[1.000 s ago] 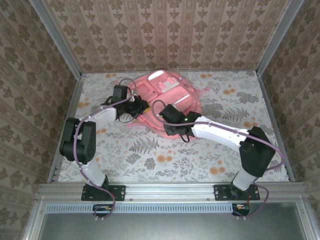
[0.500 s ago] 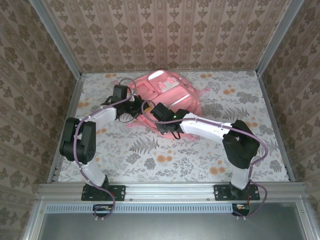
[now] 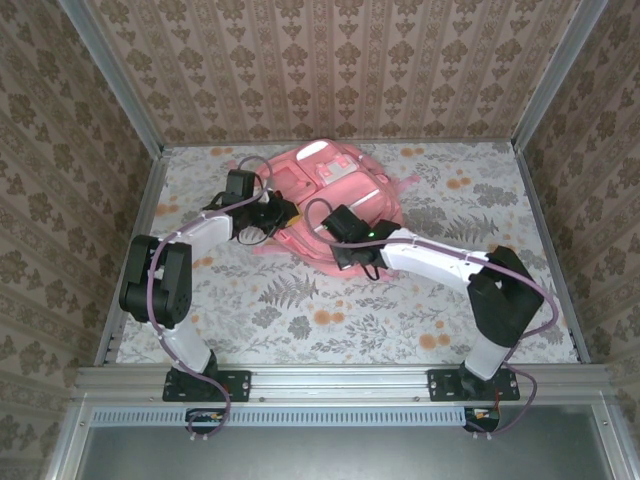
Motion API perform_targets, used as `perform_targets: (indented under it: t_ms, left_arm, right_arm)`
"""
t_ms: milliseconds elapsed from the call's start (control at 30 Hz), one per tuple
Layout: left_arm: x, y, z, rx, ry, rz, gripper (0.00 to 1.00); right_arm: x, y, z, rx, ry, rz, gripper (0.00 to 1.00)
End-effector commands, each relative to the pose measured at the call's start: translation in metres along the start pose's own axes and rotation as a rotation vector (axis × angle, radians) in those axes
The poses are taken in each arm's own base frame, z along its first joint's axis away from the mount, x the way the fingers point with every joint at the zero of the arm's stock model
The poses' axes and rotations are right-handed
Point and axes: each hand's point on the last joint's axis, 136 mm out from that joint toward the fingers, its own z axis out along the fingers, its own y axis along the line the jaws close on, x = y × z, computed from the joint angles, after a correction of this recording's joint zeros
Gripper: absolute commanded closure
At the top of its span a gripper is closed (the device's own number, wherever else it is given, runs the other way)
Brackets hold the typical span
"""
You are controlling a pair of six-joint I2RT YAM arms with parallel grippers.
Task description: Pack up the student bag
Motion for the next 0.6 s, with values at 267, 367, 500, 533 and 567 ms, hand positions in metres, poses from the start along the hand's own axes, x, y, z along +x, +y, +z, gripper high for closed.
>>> perform_targets:
  t_ms: [267,367,500,533,567]
  left_arm:
    - [-0.023,-0.008,-0.022,0.003,-0.075,0.053,0.89]
    - [-0.025,-0.009,-0.037,-0.009,-0.104,0.051,0.69]
    - [-0.024,0.005,-0.060,-0.061,-0.165,0.019,0.54]
    - [-0.021,0.011,-0.065,-0.070,-0.175,0.005,0.52]
    - [-0.018,0.015,-0.068,-0.075,-0.182,-0.005,0.50]
  right_arm:
    - [-0.014,0.012,-0.012,-0.168,-0.022,0.093,1.00]
    - [-0.021,0.041,-0.015,-0.302,-0.032,0.102,1.00]
    - [-0.036,0.083,-0.020,-0.452,-0.050,0.109,1.00]
    - [-0.040,0.092,-0.020,-0.481,-0.051,0.109,1.00]
    - [-0.044,0.102,-0.021,-0.511,-0.054,0.108,1.00]
